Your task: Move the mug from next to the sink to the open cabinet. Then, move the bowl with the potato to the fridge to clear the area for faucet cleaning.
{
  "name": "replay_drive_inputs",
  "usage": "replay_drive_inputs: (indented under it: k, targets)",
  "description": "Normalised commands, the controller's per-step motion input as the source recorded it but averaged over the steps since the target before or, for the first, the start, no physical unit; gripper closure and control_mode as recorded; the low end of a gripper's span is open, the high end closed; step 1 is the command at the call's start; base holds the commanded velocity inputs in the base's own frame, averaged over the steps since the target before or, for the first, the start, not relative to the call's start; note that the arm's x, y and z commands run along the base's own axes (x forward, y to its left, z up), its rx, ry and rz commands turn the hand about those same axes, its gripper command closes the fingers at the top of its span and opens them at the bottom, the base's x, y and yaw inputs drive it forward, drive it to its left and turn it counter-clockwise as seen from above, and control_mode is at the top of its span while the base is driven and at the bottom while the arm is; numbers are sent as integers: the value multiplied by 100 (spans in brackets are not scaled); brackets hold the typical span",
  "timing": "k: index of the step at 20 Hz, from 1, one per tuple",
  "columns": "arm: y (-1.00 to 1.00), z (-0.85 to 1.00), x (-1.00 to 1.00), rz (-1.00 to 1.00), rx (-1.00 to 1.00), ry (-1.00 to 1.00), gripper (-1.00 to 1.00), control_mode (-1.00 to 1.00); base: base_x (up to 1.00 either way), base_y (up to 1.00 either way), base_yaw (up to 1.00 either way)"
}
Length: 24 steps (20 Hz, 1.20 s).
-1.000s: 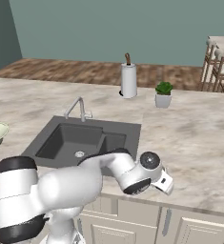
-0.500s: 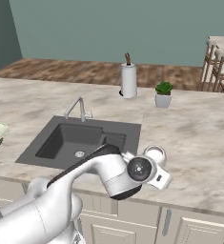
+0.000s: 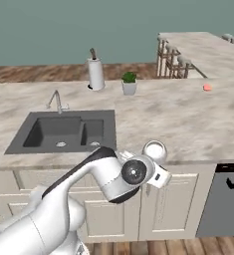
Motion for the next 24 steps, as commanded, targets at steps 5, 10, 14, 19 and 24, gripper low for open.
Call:
replay_drive_inputs:
  k: [5, 10, 14, 19, 24]
  targets:
    - [0, 0, 0, 0, 0, 0, 100, 100, -59, 3, -87]
    - [0, 0, 0, 0, 0, 0, 100, 100, -27, 0, -97]
    - [0, 0, 0, 0, 0, 0, 100, 100, -4, 1, -100]
    - [0, 0, 0, 0, 0, 0, 100, 100, 0, 9, -100]
    - [0, 0, 0, 0, 0, 0, 100, 100, 0, 23, -98]
